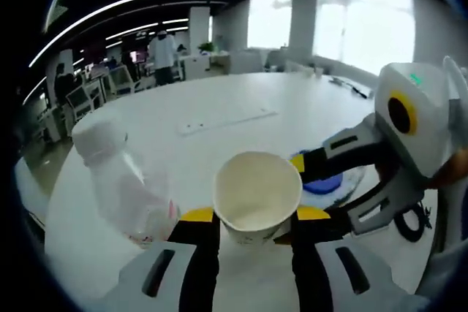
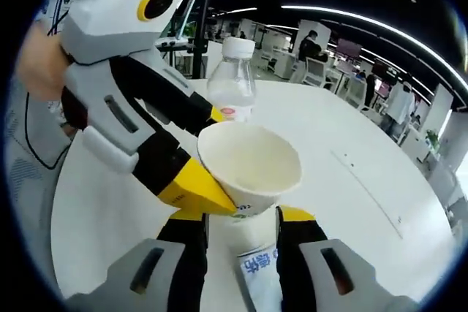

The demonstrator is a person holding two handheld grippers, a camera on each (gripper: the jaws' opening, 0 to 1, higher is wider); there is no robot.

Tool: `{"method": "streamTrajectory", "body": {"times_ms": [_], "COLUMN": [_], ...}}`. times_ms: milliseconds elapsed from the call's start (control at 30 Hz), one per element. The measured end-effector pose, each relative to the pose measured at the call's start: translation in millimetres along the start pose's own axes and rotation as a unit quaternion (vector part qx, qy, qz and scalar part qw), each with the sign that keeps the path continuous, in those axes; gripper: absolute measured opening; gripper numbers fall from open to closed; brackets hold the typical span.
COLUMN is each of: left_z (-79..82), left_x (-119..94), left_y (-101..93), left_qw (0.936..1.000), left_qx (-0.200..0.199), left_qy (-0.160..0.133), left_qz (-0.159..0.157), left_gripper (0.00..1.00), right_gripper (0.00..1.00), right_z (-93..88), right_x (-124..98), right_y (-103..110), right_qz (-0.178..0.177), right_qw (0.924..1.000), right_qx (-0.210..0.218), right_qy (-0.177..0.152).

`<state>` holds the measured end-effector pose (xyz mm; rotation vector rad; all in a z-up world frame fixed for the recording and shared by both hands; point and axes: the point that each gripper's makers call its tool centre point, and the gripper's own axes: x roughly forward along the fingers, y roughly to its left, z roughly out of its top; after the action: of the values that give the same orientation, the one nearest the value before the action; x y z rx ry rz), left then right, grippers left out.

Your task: Arrange the tabletop items into an orderly group along one side of the table until the central work area is clear of visible clutter.

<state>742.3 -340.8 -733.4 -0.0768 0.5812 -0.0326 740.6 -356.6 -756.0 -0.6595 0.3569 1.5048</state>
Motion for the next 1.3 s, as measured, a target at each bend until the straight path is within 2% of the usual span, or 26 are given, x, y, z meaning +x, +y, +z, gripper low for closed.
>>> {"method": "streamTrajectory", "body": {"times_ms": [200,300,367,567,700,1067,1200,1300], "left_z": [-3.2,-1.9,-2.3,0.0,-1.7,-5.2,-12.7,-17.5], "left_x": [15,23,27,33,35,37,39,38], "left_y": [8.5,10.3,10.9,8.5,10.2,5.7,7.0,9.8], "left_qw": [0.9998,0.9992,0.999,0.9993,0.9993,0.9996,0.9995,0.9992], "left_qx": [-0.018,-0.036,-0.043,-0.036,-0.03,-0.021,-0.019,-0.03], "left_qy": [-0.002,-0.014,-0.011,-0.008,-0.007,-0.005,0.017,0.019], "left_qz": [0.008,0.009,0.011,0.011,0.019,0.018,0.017,0.019], "left_gripper": [0.35,0.34,0.34,0.34,0.34,0.35,0.34,0.34], "right_gripper": [0.33,0.34,0.35,0.36,0.36,0.36,0.37,0.38], "right_z": [-3.8,-7.4,-8.9,-19.3,-23.6,-35.7,-39.2,-41.4], "right_x": [-1,-3,-6,-17,-23,-41,-53,-59], "right_y": [-3,-2,-4,-11,-12,-10,-4,1], "right_qz": [0.0,0.004,0.001,-0.009,-0.014,-0.024,-0.027,-0.028], "right_qw": [1.0,0.9996,0.9997,0.9989,0.9983,0.9956,0.9929,0.9925], "right_qx": [0.005,0.029,0.025,0.046,0.056,0.09,0.116,0.119], "right_qy": [0.001,0.002,0.003,0.002,-0.004,-0.01,-0.012,-0.012]}}
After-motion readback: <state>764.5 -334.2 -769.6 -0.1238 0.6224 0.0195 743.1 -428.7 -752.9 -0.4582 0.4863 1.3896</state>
